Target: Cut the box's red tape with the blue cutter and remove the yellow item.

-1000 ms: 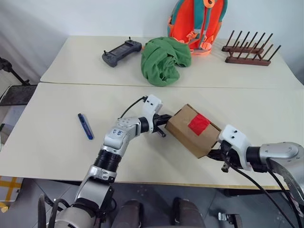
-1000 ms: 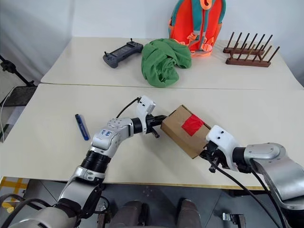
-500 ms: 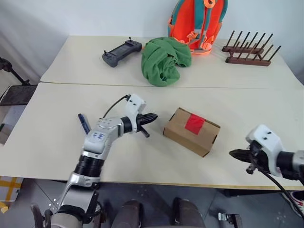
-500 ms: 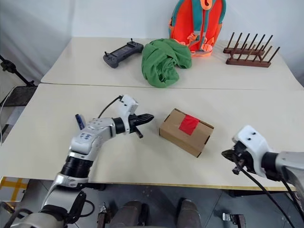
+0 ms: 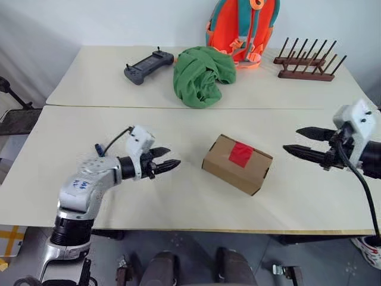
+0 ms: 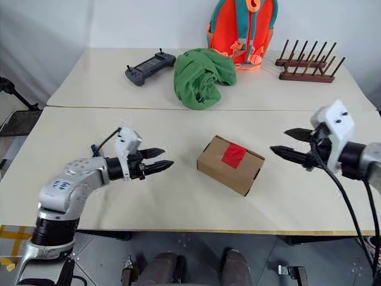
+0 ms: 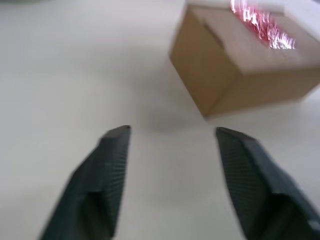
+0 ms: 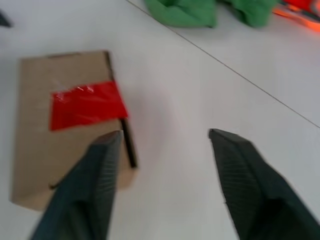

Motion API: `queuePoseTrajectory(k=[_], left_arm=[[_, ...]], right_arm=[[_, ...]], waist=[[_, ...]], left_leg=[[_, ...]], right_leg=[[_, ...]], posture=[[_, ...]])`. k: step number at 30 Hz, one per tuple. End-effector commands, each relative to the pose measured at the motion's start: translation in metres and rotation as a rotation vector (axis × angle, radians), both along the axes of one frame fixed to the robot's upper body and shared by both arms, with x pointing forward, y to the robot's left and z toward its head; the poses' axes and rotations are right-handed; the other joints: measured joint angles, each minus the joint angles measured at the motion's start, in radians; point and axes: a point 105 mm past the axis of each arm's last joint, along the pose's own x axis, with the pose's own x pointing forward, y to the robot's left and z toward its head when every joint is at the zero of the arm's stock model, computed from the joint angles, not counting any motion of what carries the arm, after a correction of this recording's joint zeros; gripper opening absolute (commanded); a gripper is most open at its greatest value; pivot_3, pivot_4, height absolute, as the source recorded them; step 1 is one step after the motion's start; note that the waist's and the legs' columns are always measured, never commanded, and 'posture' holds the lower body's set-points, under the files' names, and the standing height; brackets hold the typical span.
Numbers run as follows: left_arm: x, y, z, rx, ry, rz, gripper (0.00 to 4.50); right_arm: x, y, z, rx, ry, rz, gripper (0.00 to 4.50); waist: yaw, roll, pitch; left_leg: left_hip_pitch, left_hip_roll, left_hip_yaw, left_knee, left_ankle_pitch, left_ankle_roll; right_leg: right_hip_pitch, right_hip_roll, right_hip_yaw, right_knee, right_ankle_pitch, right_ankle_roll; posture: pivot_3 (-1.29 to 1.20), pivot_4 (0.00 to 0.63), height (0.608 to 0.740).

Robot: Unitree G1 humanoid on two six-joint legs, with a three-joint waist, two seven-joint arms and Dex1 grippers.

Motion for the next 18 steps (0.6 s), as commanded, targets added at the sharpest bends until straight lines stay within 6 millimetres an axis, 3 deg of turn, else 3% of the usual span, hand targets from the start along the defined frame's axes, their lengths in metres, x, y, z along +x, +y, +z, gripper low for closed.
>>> queuePoseTrajectory(k=[1,2,10,15,18], left_arm=[[-0.006,0.029,0.034,-0.085,-0.193,0.183,4.20],[-0.009,0.035,0.037,-0.095,-0.222,0.223,4.47],[-0.063,0.077,0.038,-0.262,-0.352,0.640,4.47],[-0.100,0.098,0.020,-0.258,-0.341,0.835,4.47],[-0.121,0.110,-0.001,-0.292,-0.267,0.997,4.47]], right_arm=[[0.009,0.013,0.004,0.045,-0.035,0.103,4.49],[0.012,0.016,0.004,0.063,-0.035,0.121,4.50],[0.050,0.011,-0.007,0.104,-0.069,0.201,4.50],[0.068,0.021,-0.007,0.102,-0.067,0.242,4.50],[0.075,0.030,-0.010,0.102,-0.054,0.291,4.50]], waist=[[-0.002,0.000,0.000],[-0.007,0.000,0.000],[0.000,-0.001,0.000],[-0.004,-0.001,0.000],[-0.006,-0.001,0.000]], left_leg=[[0.000,0.000,0.001,0.000,0.000,0.000],[0.000,0.000,0.001,0.000,0.000,0.000],[0.000,0.001,0.003,0.002,-0.001,0.000],[0.001,0.002,0.003,0.003,-0.002,0.000],[0.001,0.003,0.003,0.004,-0.003,0.000]], right_leg=[[0.000,0.000,0.000,-0.001,0.000,0.000],[0.000,0.000,0.000,-0.001,0.000,0.000],[0.000,0.001,0.002,-0.001,0.001,0.000],[0.000,0.001,0.004,-0.002,0.001,0.000],[0.000,0.002,0.004,-0.003,0.002,-0.001]], posture=[[0.00,0.150,0.740],[0.00,0.150,0.740],[0.00,0.150,0.740],[0.00,0.150,0.740],[0.00,0.150,0.740]])
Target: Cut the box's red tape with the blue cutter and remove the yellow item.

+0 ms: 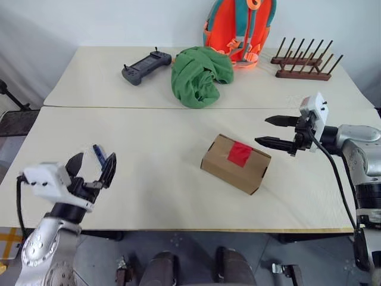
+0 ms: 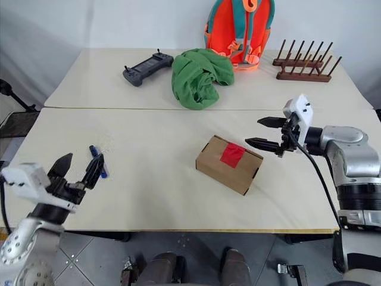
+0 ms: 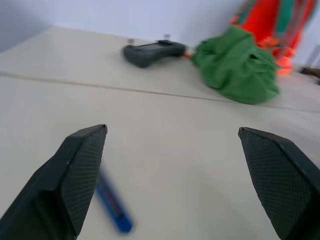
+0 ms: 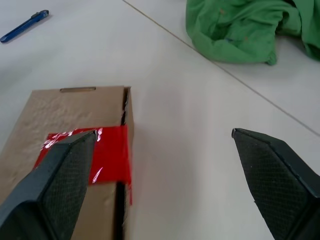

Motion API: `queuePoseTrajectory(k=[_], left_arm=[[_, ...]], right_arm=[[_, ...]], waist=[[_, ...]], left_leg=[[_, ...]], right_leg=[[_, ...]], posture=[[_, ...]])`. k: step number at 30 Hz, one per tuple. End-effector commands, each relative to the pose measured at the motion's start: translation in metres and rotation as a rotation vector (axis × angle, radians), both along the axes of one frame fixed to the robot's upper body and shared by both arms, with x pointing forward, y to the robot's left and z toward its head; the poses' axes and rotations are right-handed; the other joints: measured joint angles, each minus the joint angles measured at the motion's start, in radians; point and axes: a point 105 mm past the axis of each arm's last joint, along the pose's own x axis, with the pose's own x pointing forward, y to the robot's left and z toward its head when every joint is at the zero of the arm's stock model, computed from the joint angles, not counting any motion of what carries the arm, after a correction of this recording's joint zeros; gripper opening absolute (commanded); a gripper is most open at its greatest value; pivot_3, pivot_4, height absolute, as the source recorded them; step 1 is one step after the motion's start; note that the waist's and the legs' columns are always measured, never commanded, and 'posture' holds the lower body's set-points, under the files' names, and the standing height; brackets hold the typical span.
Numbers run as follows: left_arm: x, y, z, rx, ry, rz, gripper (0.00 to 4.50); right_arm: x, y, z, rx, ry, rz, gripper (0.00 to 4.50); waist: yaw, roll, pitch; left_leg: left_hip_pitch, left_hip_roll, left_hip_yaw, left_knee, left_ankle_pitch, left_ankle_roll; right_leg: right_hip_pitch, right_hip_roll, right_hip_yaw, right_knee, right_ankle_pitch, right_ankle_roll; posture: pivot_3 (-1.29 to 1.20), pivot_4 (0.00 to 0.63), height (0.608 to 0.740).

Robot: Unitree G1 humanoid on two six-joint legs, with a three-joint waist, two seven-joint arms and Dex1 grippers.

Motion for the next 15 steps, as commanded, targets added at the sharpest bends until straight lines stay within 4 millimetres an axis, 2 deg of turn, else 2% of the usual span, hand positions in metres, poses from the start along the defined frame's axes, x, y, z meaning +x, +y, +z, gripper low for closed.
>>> queuePoseTrajectory(k=[1,4,7,10,15], left_arm=[[-0.022,0.008,-0.001,-0.019,-0.004,0.116,4.47],[-0.033,0.011,-0.018,-0.119,0.045,0.197,4.47],[-0.027,0.009,-0.024,-0.142,0.080,0.239,4.47],[-0.009,0.006,-0.020,-0.167,0.083,0.270,4.47],[0.020,0.005,-0.025,-0.181,0.197,0.278,4.47]], right_arm=[[0.003,0.005,0.003,-0.019,-0.023,0.053,4.50],[0.011,0.010,0.003,-0.022,-0.025,0.070,4.50],[0.017,0.017,0.006,-0.006,-0.035,0.079,4.50],[0.019,0.024,0.007,0.000,-0.040,0.095,4.50],[0.018,0.027,0.004,0.000,-0.038,0.097,4.50]], waist=[[0.000,0.000,0.000],[0.004,0.000,0.000],[0.003,0.000,0.000],[0.004,0.000,0.000],[0.002,0.000,0.000]], left_leg=[[0.000,0.000,0.000,0.000,0.000,0.000],[-0.001,0.001,0.000,0.001,-0.001,0.001],[-0.001,0.001,0.000,0.002,-0.003,0.002],[-0.001,0.001,0.001,0.003,-0.003,0.002],[-0.002,0.001,0.001,0.002,-0.004,0.001]], right_leg=[[0.000,0.000,0.000,0.000,0.000,0.000],[0.000,0.001,0.000,-0.001,0.000,-0.001],[-0.001,0.000,0.001,-0.003,0.000,-0.001],[-0.001,0.000,0.001,-0.001,0.001,-0.001],[-0.001,0.001,0.000,-0.001,0.001,-0.001]], posture=[[0.00,0.150,0.740],[0.00,0.150,0.740],[0.00,0.150,0.740],[0.00,0.150,0.740],[0.00,0.150,0.740]])
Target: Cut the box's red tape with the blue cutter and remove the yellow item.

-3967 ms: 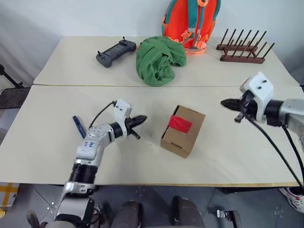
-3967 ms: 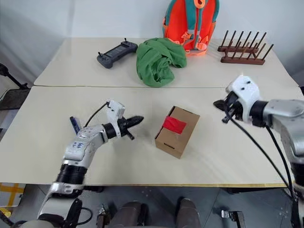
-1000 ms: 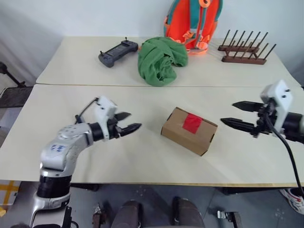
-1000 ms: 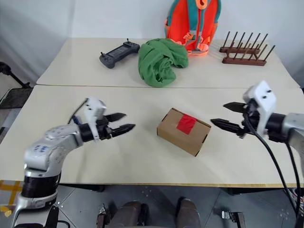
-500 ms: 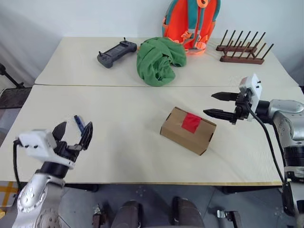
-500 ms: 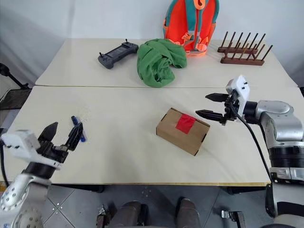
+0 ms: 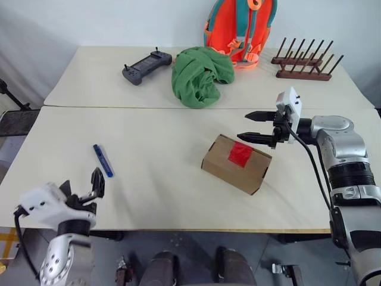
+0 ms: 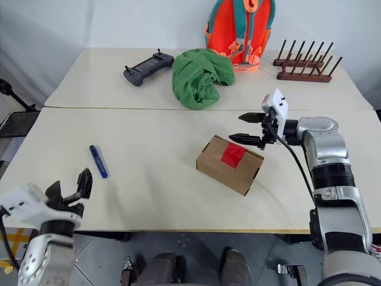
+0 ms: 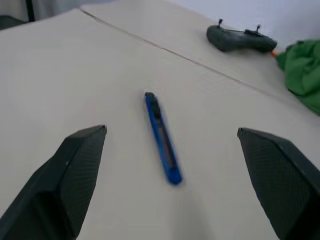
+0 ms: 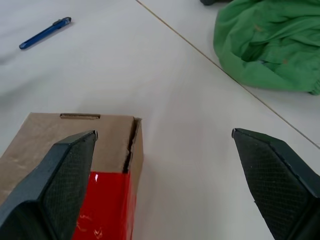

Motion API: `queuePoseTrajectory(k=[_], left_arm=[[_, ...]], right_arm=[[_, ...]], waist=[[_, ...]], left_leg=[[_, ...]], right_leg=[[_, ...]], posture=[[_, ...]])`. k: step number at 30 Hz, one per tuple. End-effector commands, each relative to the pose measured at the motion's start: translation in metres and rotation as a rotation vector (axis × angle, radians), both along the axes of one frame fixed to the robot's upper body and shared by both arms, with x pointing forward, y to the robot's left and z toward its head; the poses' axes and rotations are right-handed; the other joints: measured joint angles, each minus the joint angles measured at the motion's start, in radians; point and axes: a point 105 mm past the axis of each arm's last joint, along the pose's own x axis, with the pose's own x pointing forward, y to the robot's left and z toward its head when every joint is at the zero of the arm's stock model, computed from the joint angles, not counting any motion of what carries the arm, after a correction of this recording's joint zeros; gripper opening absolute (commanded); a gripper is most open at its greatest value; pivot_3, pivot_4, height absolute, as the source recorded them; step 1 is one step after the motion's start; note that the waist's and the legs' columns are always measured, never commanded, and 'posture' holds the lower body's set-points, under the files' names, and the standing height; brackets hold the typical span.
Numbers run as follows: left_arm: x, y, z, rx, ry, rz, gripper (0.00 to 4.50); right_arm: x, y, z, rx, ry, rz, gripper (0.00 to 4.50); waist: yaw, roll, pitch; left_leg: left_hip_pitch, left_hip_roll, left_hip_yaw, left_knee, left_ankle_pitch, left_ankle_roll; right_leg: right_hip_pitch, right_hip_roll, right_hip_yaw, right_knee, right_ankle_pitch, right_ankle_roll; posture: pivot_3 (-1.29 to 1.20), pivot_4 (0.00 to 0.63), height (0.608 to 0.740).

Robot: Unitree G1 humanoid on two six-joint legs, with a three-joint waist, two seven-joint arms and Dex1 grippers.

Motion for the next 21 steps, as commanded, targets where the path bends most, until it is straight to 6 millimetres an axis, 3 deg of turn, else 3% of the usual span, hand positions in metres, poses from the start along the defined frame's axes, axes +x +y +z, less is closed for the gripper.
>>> queuePoseTrajectory(k=[1,5,9,17,21], left_arm=[[0.007,0.004,-0.005,-0.010,0.080,0.021,4.47],[0.022,0.017,-0.005,-0.013,0.131,0.076,4.47],[0.042,0.010,-0.021,-0.018,0.282,0.019,4.47],[0.058,0.012,-0.035,-0.109,0.368,0.059,4.47],[0.056,0.015,-0.041,-0.142,0.424,0.105,3.63]], right_arm=[[-0.002,0.000,0.010,0.004,-0.047,0.004,4.50],[-0.006,0.000,0.009,0.011,-0.043,-0.001,4.50],[-0.010,-0.004,0.007,0.018,-0.041,-0.026,4.50],[-0.012,-0.005,0.010,0.029,-0.046,-0.046,4.50],[-0.012,-0.006,0.011,0.024,-0.046,-0.055,4.50]], waist=[[-0.001,0.000,0.000],[-0.001,0.000,0.000],[0.002,0.000,0.000],[0.000,0.000,0.000],[0.001,0.000,0.000]], left_leg=[[0.000,0.000,0.000,0.000,0.000,0.000],[0.000,0.001,0.000,0.000,-0.001,-0.002],[0.000,0.001,0.000,0.000,-0.002,-0.004],[0.001,0.001,0.001,0.000,-0.002,-0.005],[0.001,0.001,0.001,0.000,-0.002,-0.005]], right_leg=[[0.000,0.000,0.000,0.000,0.000,0.000],[-0.001,0.003,-0.001,0.000,0.000,0.000],[-0.001,0.007,-0.001,0.002,0.000,0.000],[-0.001,0.008,-0.001,0.002,0.000,0.000],[-0.001,0.008,0.000,0.002,0.000,0.000]], posture=[[0.00,0.150,0.740],[0.00,0.150,0.740],[0.00,0.150,0.740],[0.00,0.150,0.740],[0.00,0.150,0.740]])
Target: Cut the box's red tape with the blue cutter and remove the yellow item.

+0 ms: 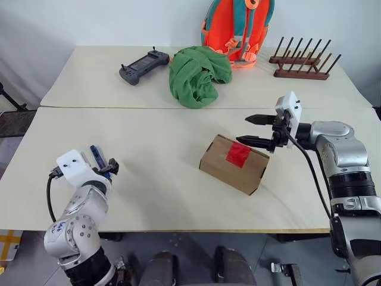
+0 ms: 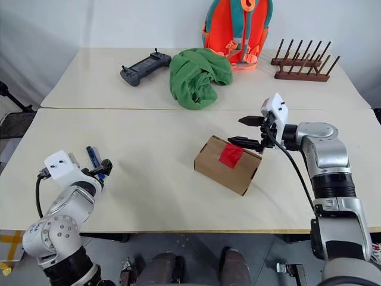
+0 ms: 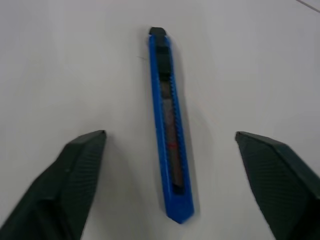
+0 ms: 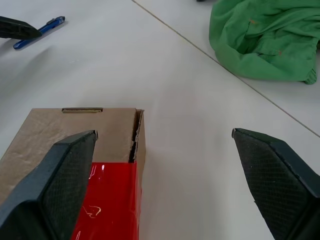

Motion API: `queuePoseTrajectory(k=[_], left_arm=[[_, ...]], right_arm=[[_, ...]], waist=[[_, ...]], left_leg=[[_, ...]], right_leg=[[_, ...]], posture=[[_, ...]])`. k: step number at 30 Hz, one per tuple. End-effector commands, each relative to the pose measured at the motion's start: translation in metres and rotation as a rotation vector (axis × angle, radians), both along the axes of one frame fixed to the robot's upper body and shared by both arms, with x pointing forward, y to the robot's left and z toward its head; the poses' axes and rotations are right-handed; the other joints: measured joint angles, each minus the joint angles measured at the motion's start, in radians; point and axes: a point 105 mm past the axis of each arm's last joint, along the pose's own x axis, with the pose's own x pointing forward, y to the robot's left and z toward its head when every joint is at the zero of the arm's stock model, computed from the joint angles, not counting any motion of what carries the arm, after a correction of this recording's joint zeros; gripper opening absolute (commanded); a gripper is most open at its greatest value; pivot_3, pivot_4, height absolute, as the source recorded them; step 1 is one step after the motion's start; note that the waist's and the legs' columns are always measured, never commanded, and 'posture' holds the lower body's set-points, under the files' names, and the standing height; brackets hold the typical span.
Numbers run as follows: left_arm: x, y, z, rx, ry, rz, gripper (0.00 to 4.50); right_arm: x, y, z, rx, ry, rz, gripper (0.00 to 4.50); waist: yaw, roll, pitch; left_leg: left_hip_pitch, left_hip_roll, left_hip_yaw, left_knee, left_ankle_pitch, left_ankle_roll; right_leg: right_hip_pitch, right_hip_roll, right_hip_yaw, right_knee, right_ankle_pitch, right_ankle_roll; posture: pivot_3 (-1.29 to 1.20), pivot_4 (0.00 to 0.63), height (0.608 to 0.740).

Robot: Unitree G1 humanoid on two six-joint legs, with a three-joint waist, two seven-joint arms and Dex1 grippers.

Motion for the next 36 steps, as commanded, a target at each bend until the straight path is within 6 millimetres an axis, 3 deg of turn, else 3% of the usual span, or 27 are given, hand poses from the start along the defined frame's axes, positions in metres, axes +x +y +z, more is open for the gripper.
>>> queuePoseTrajectory(k=[1,3,8,14,20,31,36], left_arm=[[-0.006,0.005,-0.014,-0.019,0.081,0.038,3.22],[-0.008,0.005,-0.015,-0.012,0.106,0.040,2.98],[-0.009,0.004,-0.022,0.001,0.163,0.021,1.73],[-0.010,0.006,-0.023,0.021,0.189,0.031,1.73],[-0.012,0.008,-0.024,0.030,0.200,0.033,0.38],[-0.010,0.017,-0.018,0.070,0.214,0.013,0.38],[-0.011,0.015,-0.004,0.159,0.186,-0.116,0.38]], right_arm=[[-0.002,-0.007,0.014,0.011,-0.047,-0.017,4.50],[-0.002,-0.008,0.014,0.009,-0.047,-0.018,4.50],[-0.001,-0.007,0.015,0.004,-0.046,-0.018,4.50],[0.001,-0.005,0.014,0.001,-0.046,-0.013,4.50],[0.002,-0.004,0.014,0.000,-0.046,-0.012,4.50],[0.001,-0.005,0.012,-0.007,-0.045,-0.016,4.50],[0.000,-0.005,0.015,-0.005,-0.055,-0.013,4.50]], waist=[[0.000,0.000,0.000],[0.000,0.000,0.000],[0.000,0.001,-0.001],[0.000,0.002,-0.001],[0.001,0.003,-0.002],[0.000,0.004,-0.002],[-0.003,0.004,-0.002]], left_leg=[[0.000,0.000,0.000,0.000,0.000,0.000],[0.000,0.000,0.000,0.000,0.000,0.000],[0.000,0.000,0.000,0.000,0.000,0.000],[0.001,0.000,0.001,0.000,0.000,0.000],[0.001,0.000,0.001,0.000,0.000,-0.001],[0.001,0.000,0.001,0.000,0.000,-0.001],[0.001,0.000,0.001,0.000,0.000,-0.001]], right_leg=[[0.000,0.000,0.000,0.000,0.000,0.000],[0.000,0.000,0.000,0.000,0.000,0.000],[0.000,0.000,0.000,0.000,0.000,0.000],[0.000,0.000,0.001,0.000,0.000,0.000],[0.000,0.000,0.001,0.000,0.000,0.000],[0.000,0.000,0.001,0.001,0.000,0.000],[0.000,0.000,0.001,0.001,0.000,0.000]], posture=[[0.00,0.150,0.740],[0.00,0.150,0.740],[0.00,0.150,0.740],[0.00,0.150,0.740],[0.00,0.150,0.740],[0.00,0.150,0.740],[0.00,0.150,0.740]])
